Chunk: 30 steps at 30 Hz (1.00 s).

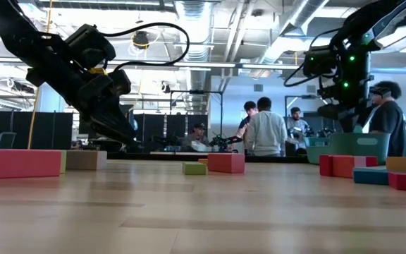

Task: Sort blocks by size
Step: Put the blue square block into the green bin, then put the yellow square block into the green bin

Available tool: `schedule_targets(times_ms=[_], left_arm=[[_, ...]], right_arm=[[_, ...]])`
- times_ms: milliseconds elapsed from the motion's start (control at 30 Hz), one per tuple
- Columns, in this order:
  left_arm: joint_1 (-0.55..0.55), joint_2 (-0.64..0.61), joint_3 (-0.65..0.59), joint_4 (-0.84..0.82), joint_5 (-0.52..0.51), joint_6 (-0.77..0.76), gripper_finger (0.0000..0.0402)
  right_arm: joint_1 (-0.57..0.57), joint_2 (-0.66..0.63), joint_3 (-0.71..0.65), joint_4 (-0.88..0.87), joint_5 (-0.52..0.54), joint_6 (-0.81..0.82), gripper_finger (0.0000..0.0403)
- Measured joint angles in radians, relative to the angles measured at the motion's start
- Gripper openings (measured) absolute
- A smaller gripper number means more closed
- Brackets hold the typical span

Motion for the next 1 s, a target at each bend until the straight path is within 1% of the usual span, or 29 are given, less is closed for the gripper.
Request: schedule_targets(times_ms=[100,333,500,700,800,933,1000], left_arm=[[-0.008,0.0,0.0,0.0,0.0,0.001,0.0247],[-0.02,0.0,0.0,0.0,0.0,0.01,0.0247],[-0.021,0.0,0.0,0.0,0.0,0.011,0.0247],[-0.021,0.0,0.0,0.0,0.0,0.019,0.0247],[-0.021,0.0,0.0,0.0,0.0,0.019,0.0247],[-0.021,0.0,0.0,-0.003,0.001,0.019,0.0247],[-0.021,0.0,0.0,-0.007,0.001,0.019,0.0247]], right_arm=[[-0.002,0.0,0.0,0.001,0.0,-0.005,0.02],[0.0,0.0,0.0,0.012,0.0,-0.027,0.0243],[0.023,-0.012,0.0,0.055,0.001,-0.052,0.0251],[0.099,-0.061,0.0,0.135,0.0,-0.077,0.025],[0.156,-0.089,0.0,0.168,-0.002,-0.083,0.0249],[0.255,-0.107,0.0,0.19,-0.072,-0.099,0.0249],[0.318,-0.107,0.0,0.195,-0.124,-0.106,0.0249]])
